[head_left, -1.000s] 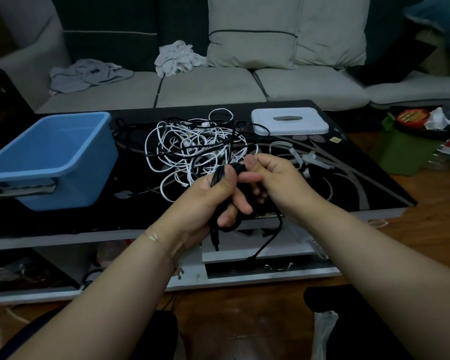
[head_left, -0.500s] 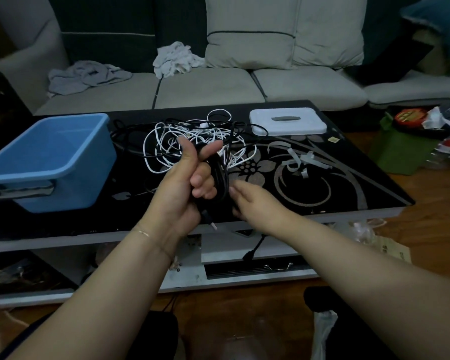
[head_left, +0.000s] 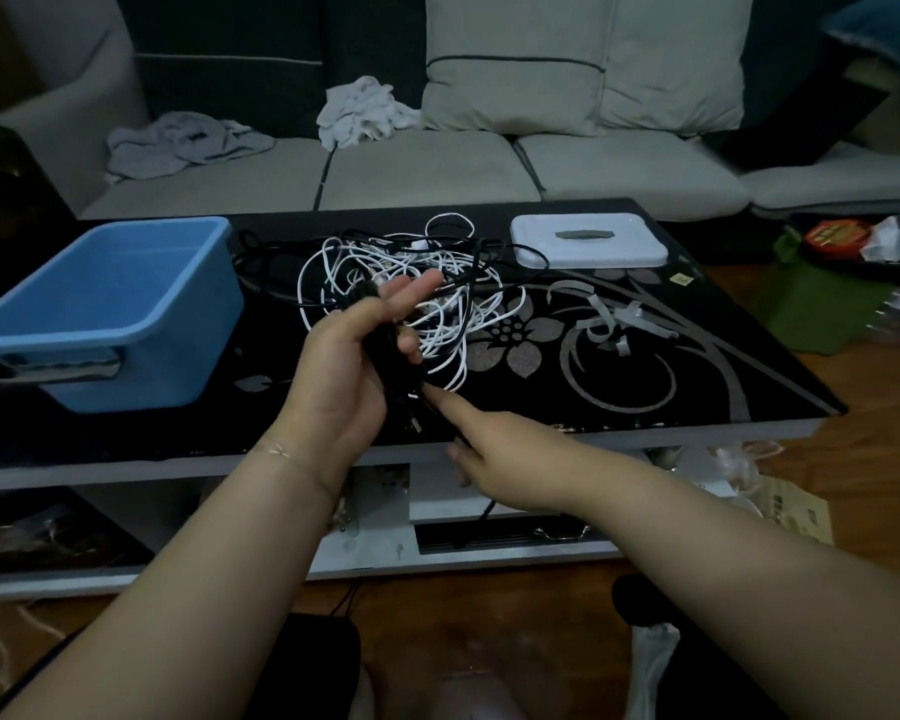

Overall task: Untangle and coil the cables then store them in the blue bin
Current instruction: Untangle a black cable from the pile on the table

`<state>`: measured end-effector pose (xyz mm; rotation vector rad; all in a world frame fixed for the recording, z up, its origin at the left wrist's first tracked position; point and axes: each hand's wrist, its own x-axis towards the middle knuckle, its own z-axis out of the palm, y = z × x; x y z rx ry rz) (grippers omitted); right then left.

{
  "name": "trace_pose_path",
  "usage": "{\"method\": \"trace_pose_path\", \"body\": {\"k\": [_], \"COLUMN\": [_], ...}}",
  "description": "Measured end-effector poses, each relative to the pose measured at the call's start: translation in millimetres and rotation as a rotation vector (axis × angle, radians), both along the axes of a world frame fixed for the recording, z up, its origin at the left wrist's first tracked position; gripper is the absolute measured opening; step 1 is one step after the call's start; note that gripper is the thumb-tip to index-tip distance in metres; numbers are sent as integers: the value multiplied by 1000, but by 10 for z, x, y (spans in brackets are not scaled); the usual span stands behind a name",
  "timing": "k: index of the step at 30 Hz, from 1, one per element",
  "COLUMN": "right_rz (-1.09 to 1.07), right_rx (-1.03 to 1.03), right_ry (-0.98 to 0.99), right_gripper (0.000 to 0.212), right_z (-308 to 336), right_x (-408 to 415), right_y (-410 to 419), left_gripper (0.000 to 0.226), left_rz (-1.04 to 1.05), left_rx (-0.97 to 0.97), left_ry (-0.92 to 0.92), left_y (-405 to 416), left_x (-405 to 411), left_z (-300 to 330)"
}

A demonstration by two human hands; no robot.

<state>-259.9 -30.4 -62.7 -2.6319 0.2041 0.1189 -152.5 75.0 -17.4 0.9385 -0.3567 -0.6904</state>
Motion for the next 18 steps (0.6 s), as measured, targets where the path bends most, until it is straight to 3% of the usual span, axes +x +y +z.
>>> {"method": "trace_pose_path", "body": {"k": [3,5,8,13,16,18], "right_rz": [-19,-38,-35,-32,-53,-90], "right_rx": [14,-54,-132,184,209,154], "right_ry": [-23,-124,-195,-216,-274,-286], "right_gripper": [41,28,25,7,6,13], "right_z": [27,72,148,147,197,236], "right_x": [3,-5,-27,-37,-68,-90], "right_y": [-23,-30,-26,-38,-85,-126], "left_gripper": [38,25,17,9,68,74], "left_rz": [47,84,131,99,9,-59], "left_rx": [72,195,345,559,710,723], "left_ry": [-107,-222,-468,-718,-766,-800], "left_y": [-23,-35,-78,-106,-86,-76], "left_x": [-9,-13,-35,26,42,10], "left_z": [-15,-40,-82,-225,-270,-270]}}
